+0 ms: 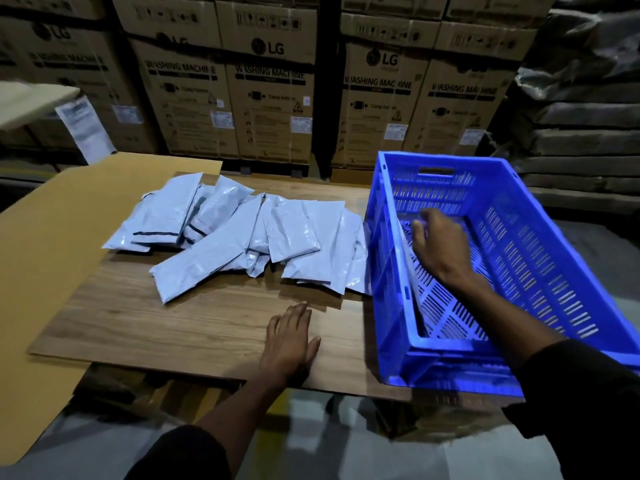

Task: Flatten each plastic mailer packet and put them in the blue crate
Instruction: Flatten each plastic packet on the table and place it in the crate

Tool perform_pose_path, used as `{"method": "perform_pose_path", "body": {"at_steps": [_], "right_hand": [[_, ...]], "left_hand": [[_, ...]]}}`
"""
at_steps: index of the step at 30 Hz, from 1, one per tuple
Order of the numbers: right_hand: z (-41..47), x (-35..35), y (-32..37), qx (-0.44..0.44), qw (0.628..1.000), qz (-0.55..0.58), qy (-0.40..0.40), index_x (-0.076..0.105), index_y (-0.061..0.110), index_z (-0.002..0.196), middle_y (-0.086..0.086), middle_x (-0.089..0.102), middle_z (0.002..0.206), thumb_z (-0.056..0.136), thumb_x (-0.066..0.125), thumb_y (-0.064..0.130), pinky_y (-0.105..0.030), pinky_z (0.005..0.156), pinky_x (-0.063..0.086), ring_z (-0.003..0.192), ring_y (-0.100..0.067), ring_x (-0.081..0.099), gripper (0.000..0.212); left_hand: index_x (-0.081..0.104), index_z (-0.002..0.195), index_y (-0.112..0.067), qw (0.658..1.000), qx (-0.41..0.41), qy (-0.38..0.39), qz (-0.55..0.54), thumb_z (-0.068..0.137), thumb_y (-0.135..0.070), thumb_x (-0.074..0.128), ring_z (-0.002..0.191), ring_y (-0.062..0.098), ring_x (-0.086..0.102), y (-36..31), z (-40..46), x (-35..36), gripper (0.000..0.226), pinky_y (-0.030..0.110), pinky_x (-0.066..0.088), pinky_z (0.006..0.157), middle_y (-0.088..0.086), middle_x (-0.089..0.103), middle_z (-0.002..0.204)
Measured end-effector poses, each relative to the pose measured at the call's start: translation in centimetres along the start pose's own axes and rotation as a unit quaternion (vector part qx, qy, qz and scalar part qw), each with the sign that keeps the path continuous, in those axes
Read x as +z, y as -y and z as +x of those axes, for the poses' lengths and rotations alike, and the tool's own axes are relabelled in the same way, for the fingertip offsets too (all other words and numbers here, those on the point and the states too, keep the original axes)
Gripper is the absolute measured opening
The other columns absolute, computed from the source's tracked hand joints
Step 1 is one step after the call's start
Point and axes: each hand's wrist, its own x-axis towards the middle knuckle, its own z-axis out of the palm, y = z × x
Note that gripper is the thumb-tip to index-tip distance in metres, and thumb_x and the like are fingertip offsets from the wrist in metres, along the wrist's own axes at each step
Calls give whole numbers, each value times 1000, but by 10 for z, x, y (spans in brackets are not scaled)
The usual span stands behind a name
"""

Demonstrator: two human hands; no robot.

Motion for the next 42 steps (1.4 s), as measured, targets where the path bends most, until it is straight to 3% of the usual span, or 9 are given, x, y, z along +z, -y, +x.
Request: {"method": "perform_pose_path", "body": {"at_steps": [2,5,12,19,21,26,30,36,42], "right_hand": [[9,-5,32,-35,998,23,-48,59,8,121,-18,67,115,97,55,25,-48,81,53,102,-40,64,30],[24,6,92,-90,993,64,-36,62,11,118,-17,69,111,93,55,27,-47,80,54,98,-39,64,30],[8,109,170,-59,982,-17,180,49,9,133,-19,57,129,96,51,43,-46,93,45,117,-42,52,50],[9,199,182,-4,966,-106,234,20,18,152,-20,18,155,82,49,78,-60,111,19,137,-52,23,96],[12,209,186,2,966,-112,234,20,18,151,-20,19,153,81,53,75,-59,110,22,135,-52,26,96],[13,202,193,13,976,-86,201,32,14,141,-21,34,141,85,60,42,-53,101,35,120,-48,42,69],[-7,174,189,16,981,-2,194,30,15,148,-19,32,147,90,57,45,-53,102,35,126,-45,41,71],[-104,150,173,-167,963,106,181,45,10,142,-17,45,141,83,51,47,-51,97,46,126,-37,48,69],[-167,147,139,-291,903,15,316,38,18,149,-11,34,156,86,54,46,-46,113,32,140,-31,35,72]], "left_hand": [[61,130,-5,1000,14,-9,-17,87,-47,44,123,33,59,16,-2,-2,63,46,49,100,14,59,137],[60,128,-4,999,19,-36,-7,87,-45,45,119,35,60,40,-6,-11,59,45,53,94,16,61,133],[62,128,-7,995,-4,-81,58,91,-45,39,120,34,59,109,-16,-34,58,47,52,92,15,60,134],[55,134,-7,988,1,-151,27,94,-45,40,126,35,52,153,-14,-26,57,48,46,103,16,52,142],[56,134,-8,988,10,-151,26,93,-45,41,125,35,53,152,-14,-24,57,49,47,102,16,53,141],[65,122,-6,990,33,-137,27,87,-45,44,114,37,63,156,-17,-27,57,48,55,92,18,63,130],[53,134,-3,986,32,-158,-38,92,-43,46,123,40,57,162,-27,-21,59,52,51,99,22,54,140],[41,147,1,942,-19,-269,-198,106,-39,37,139,33,42,163,-50,-25,58,46,37,114,19,41,152],[51,139,1,929,-58,-270,-245,106,-35,30,129,32,47,166,-57,-19,53,45,37,109,19,50,143]]}}
